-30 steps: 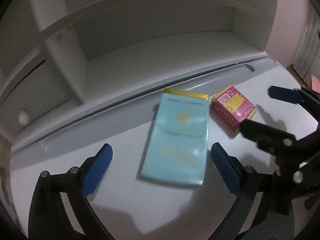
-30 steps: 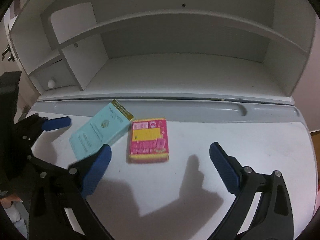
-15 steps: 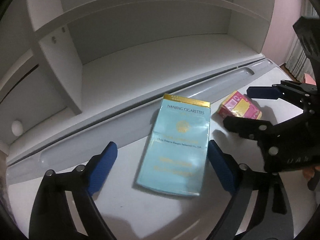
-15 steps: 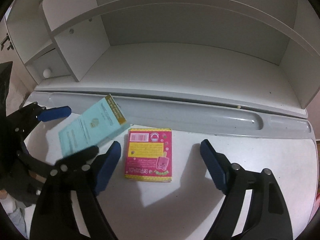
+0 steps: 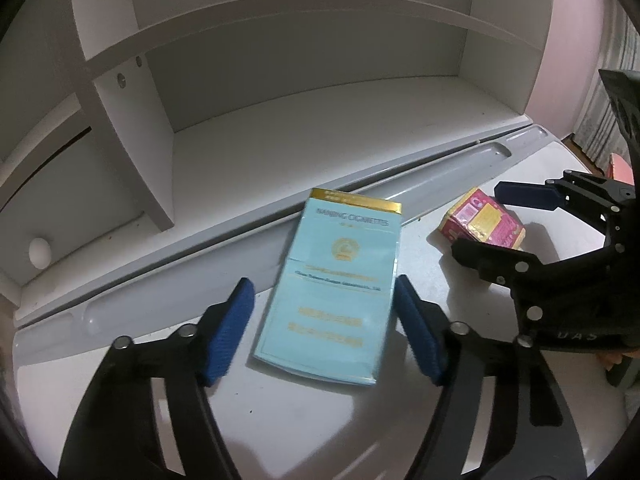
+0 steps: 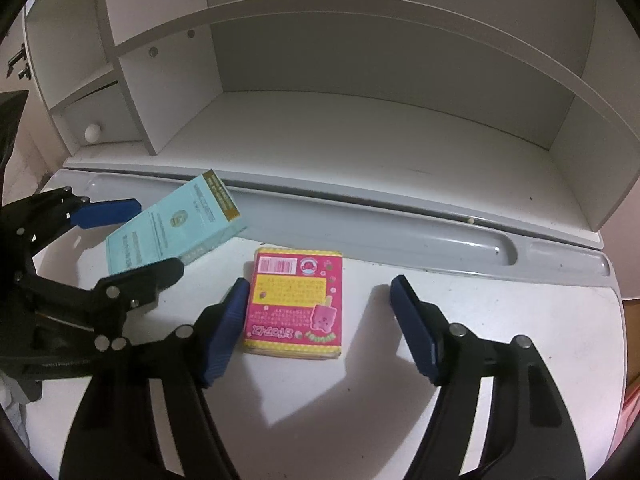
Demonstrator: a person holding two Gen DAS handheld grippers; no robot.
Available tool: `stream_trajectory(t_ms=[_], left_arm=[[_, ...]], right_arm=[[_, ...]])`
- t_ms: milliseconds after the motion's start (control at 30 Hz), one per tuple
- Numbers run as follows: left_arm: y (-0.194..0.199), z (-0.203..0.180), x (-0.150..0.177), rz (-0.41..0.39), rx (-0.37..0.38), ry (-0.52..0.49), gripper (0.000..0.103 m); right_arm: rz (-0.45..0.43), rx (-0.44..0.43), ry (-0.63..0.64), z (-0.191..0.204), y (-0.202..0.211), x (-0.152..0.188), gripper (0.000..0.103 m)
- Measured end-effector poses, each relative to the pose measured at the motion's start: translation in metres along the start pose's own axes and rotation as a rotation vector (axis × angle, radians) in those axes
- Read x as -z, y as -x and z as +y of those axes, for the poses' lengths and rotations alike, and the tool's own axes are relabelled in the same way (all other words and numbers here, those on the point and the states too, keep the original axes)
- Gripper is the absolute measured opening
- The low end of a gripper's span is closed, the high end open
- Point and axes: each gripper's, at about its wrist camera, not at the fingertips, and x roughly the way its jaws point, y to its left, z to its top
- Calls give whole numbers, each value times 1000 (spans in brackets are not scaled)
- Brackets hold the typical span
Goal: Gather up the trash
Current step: 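Grasp the teal cigarette pack with the left tool while the right grasps the pink box, then carry the cigarette pack and pink box to the black bin and open both tools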
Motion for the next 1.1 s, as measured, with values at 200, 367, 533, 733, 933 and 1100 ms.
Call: stream_trajectory(t_ms=[200, 367, 533, 733, 933, 1100], left_arm=[[2, 0, 0, -3, 0, -4, 63], [3, -2, 0, -7, 0, -7, 60], [7, -4, 1, -21, 24, -2, 57], [26, -23, -3, -51, 18, -26, 57], [54, -64, -4, -76, 75, -39, 57], [89, -142, -8, -126, 162, -117, 56]], right_arm=[[0, 1, 1, 4, -5, -2, 70], [-2, 1, 5, 1, 1, 0, 68], [-20, -17, 8, 3, 6, 2, 42], [-26, -8, -2, 1, 25, 10, 42], [-64, 23, -41, -23, 80, 39, 42], [-135, 106, -123, -77, 159, 83, 42]])
